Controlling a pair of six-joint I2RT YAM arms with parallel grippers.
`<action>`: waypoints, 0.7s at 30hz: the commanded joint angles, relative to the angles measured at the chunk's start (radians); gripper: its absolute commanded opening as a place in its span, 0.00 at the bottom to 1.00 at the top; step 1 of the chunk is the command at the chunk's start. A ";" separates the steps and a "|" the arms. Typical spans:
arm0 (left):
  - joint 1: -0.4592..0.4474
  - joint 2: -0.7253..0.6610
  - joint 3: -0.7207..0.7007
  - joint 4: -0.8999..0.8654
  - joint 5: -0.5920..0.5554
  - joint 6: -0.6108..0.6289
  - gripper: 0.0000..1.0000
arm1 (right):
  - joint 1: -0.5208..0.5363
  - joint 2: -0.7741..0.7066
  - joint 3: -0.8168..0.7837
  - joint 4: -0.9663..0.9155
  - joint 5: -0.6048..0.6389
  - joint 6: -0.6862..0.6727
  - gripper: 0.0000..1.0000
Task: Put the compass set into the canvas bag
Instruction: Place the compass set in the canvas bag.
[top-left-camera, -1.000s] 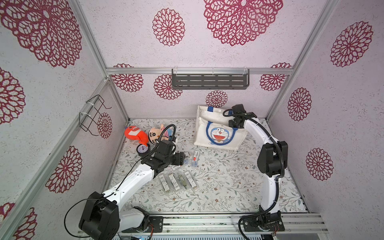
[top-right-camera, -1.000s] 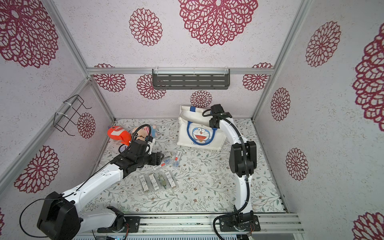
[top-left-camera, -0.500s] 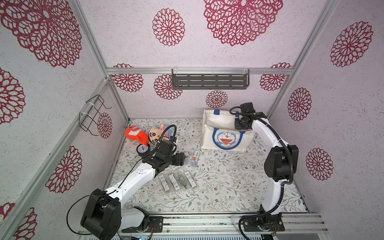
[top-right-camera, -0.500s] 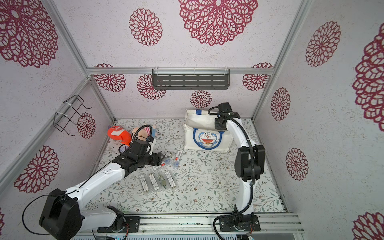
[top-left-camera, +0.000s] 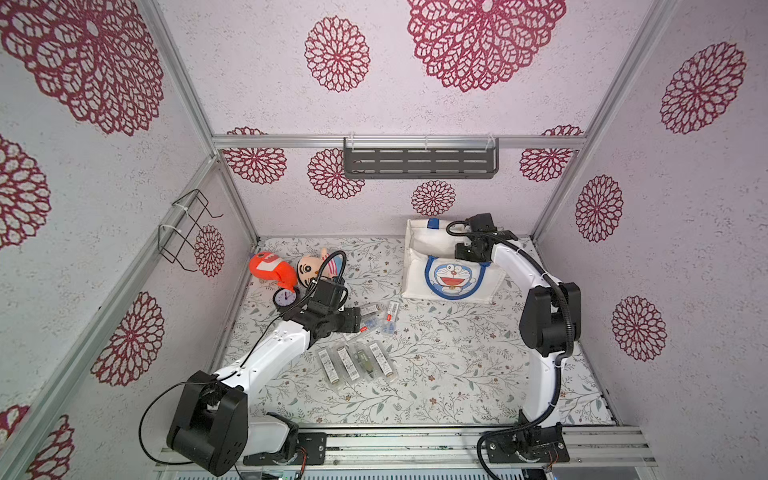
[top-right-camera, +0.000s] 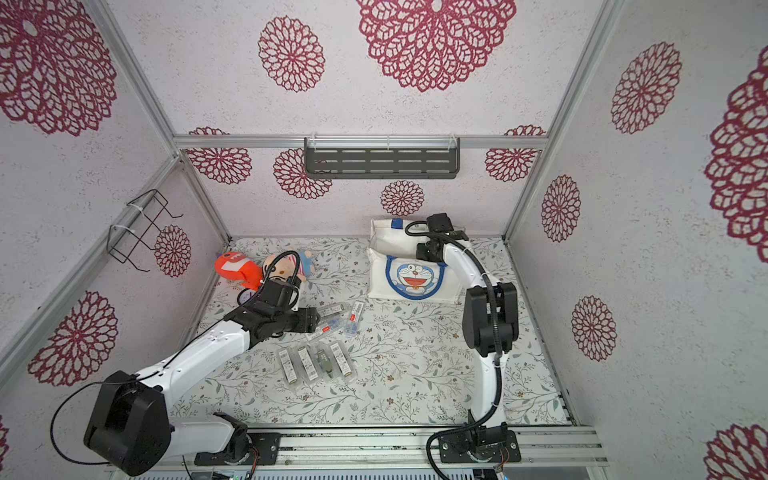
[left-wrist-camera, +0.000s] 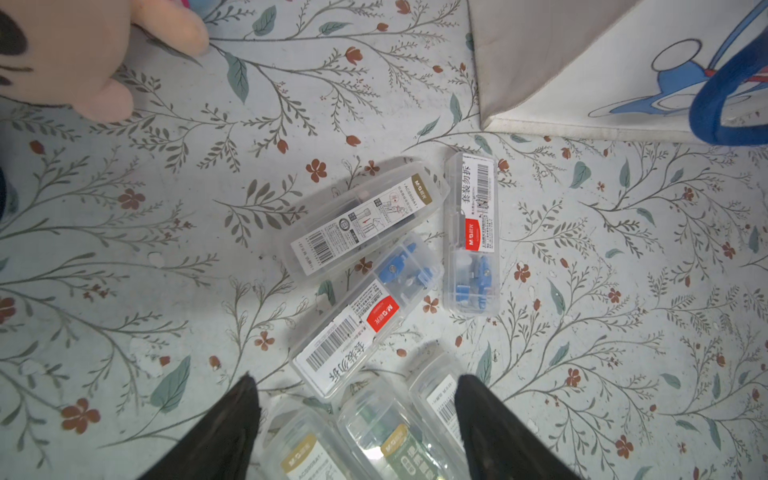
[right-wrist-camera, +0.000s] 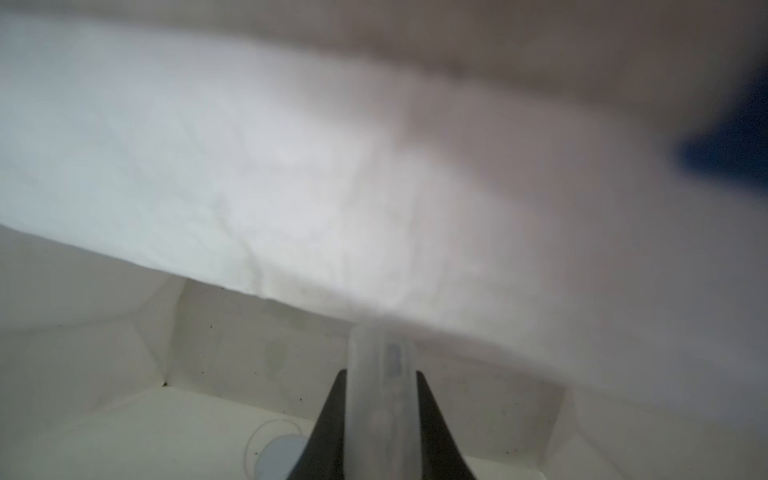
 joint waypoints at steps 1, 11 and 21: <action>0.012 0.036 0.040 -0.029 -0.001 0.033 0.79 | 0.000 -0.015 -0.007 0.024 0.018 0.012 0.05; 0.062 0.109 0.084 -0.019 0.064 0.128 0.80 | 0.000 -0.027 -0.023 0.015 0.096 -0.012 0.40; 0.104 0.228 0.207 -0.111 0.134 0.300 0.81 | 0.001 -0.127 -0.029 0.018 0.089 -0.012 0.57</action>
